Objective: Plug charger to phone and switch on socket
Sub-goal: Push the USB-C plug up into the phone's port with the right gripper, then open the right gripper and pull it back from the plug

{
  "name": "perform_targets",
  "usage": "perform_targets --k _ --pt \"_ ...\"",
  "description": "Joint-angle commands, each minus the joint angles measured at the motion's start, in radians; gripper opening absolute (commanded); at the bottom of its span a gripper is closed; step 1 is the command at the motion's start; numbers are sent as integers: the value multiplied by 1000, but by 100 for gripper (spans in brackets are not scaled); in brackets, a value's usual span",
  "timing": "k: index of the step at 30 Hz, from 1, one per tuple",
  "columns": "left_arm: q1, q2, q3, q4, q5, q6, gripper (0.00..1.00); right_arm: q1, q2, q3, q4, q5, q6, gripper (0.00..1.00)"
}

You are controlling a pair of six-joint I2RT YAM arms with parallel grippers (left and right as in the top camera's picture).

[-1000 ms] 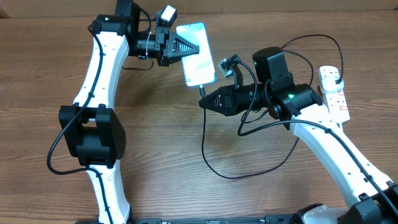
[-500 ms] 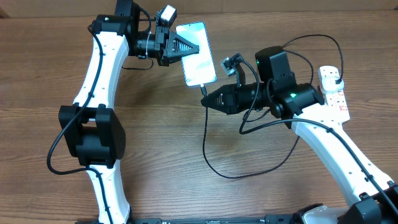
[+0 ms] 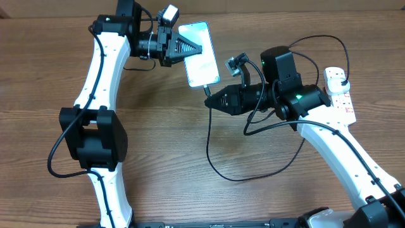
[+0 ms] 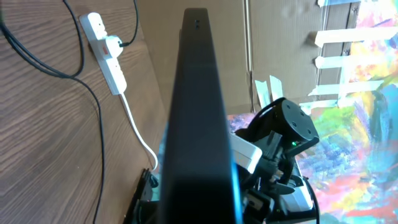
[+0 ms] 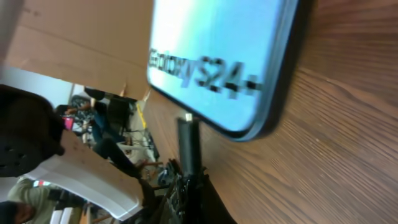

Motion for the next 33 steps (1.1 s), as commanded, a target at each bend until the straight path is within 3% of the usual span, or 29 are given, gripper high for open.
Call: perform_targets --k 1,33 --pt "-13 -10 20 -8 -1 -6 4 -14 -8 20 46 18 38 4" --pt "-41 -10 20 -63 2 -6 4 -14 -8 20 74 45 45 4"
